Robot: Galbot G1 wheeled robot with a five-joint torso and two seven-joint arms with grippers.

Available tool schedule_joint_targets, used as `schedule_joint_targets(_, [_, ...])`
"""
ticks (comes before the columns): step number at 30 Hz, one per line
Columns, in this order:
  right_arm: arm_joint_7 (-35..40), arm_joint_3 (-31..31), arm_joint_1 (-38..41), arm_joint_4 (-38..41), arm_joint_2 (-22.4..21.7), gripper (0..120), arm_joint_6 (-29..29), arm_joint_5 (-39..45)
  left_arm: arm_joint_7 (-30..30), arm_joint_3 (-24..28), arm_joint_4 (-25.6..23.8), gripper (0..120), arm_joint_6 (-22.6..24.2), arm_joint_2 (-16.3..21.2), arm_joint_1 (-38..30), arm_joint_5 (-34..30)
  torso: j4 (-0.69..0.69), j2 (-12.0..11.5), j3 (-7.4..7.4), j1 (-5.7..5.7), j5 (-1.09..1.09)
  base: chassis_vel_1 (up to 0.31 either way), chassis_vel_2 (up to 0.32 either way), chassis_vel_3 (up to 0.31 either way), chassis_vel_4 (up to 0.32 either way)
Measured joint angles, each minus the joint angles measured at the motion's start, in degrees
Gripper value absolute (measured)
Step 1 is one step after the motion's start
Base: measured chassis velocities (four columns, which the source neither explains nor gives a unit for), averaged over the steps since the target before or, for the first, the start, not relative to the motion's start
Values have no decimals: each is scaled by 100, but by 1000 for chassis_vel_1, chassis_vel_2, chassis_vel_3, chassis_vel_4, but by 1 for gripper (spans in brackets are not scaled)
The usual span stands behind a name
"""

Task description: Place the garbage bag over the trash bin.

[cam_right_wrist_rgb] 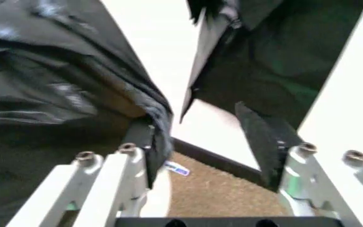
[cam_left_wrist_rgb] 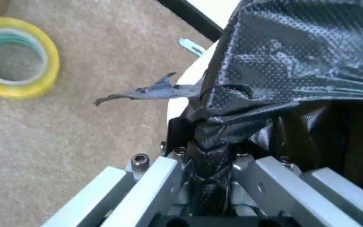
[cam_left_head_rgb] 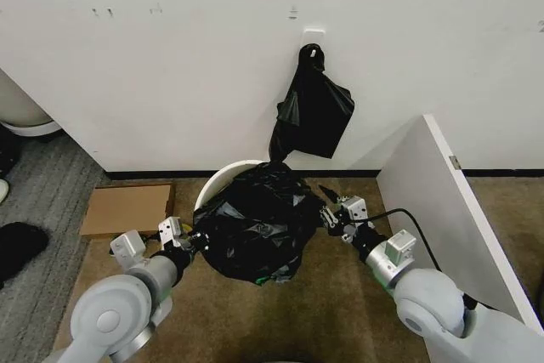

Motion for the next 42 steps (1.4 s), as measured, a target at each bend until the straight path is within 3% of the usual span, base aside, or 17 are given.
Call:
schedule_joint_targets(3, [16, 128, -52, 27, -16, 53, 4, 53, -43, -97, 2, 0, -35, -11, 60, 21, 1, 0, 0, 0, 1, 0, 0, 0, 0])
schedule_joint_targets(8, [10, 486, -156, 278, -184, 76, -80, 229, -139, -237, 7, 0, -103, -51, 113, 58, 0, 0, 0, 0, 0, 0, 0, 0, 0])
schedule_joint_targets(15, [-224, 529, -165, 256, -283, 98, -209, 277, -150, -248, -75, 0, -97, -96, 147, 101, 1, 0, 0, 0, 0, 0, 0, 0, 0])
schedule_joint_targets(26, [-1043, 266, -189, 406, -405, 100, 15, 361, -148, -342, -123, 0, -66, -38, 134, 136, 1, 0, 0, 0, 1, 0, 0, 0, 0])
schedule_joint_targets(34, [-1143, 890, -335, 645, -580, 100, 142, 462, -207, -475, -42, 0, -98, -99, 167, 150, -1, -2, 0, 0, 0, 0, 0, 0, 0])
schedule_joint_targets(38, [-1072, 1007, -352, 1151, -658, 100, -109, 882, -214, -436, -42, 0, -107, -109, 144, 176, 0, -1, 0, 0, 0, 0, 0, 0, 0])
schedule_joint_targets(42, [-964, 808, -146, 1854, -727, 100, -710, 1898, -219, -300, -74, 0, -108, -137, 126, 293, 2, -1, 0, 0, 0, 0, 0, 0, 0])
